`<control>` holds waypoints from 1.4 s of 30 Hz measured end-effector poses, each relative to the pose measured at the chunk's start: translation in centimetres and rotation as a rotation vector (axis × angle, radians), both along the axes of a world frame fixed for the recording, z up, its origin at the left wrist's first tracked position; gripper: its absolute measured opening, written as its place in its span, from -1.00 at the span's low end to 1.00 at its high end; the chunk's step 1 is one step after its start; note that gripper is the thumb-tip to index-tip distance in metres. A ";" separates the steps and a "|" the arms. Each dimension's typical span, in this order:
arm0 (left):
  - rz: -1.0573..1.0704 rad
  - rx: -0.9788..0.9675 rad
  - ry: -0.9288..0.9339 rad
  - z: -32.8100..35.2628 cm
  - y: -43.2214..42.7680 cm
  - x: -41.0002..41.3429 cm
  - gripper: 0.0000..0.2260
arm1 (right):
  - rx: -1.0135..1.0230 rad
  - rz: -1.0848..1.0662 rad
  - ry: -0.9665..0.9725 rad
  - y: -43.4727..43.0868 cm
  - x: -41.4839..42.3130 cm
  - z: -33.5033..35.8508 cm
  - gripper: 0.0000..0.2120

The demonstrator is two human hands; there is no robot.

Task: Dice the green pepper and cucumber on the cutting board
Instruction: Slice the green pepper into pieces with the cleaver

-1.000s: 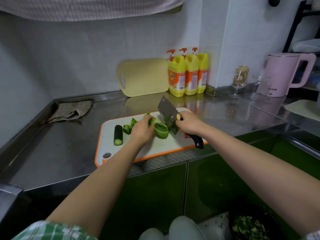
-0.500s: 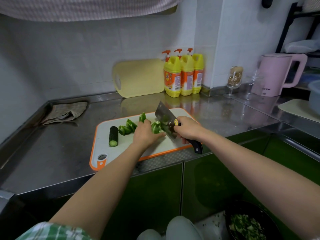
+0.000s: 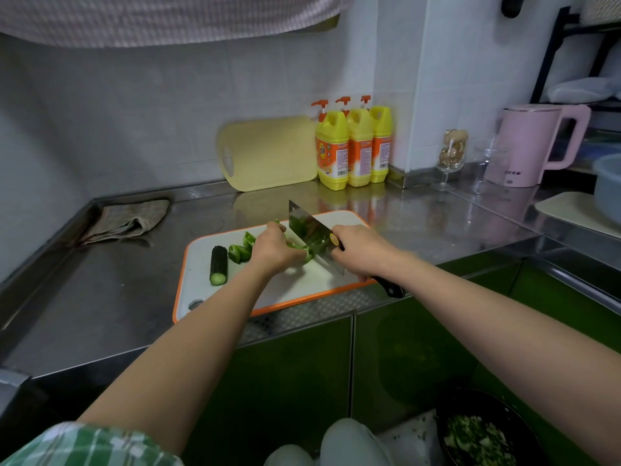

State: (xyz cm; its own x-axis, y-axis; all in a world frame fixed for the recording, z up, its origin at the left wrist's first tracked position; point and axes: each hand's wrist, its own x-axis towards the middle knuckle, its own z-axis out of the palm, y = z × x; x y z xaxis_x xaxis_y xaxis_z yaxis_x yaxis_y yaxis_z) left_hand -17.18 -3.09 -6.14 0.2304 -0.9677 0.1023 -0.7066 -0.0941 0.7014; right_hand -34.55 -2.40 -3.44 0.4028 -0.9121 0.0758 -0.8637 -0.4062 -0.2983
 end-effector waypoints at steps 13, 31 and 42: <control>-0.020 -0.030 0.058 -0.7 0.0 0.4 -0.41 | 0.078 -0.098 0.170 0.1 3.0 -0.9 -0.87; -0.240 -0.253 -0.848 -1.5 -1.3 1.5 -0.58 | 0.133 -0.229 -0.447 -2.5 -2.0 -0.2 -0.89; -0.107 -0.204 -1.055 -3.1 -3.2 3.2 -0.67 | 0.259 -0.186 -0.372 -4.5 -1.4 -2.5 -0.91</control>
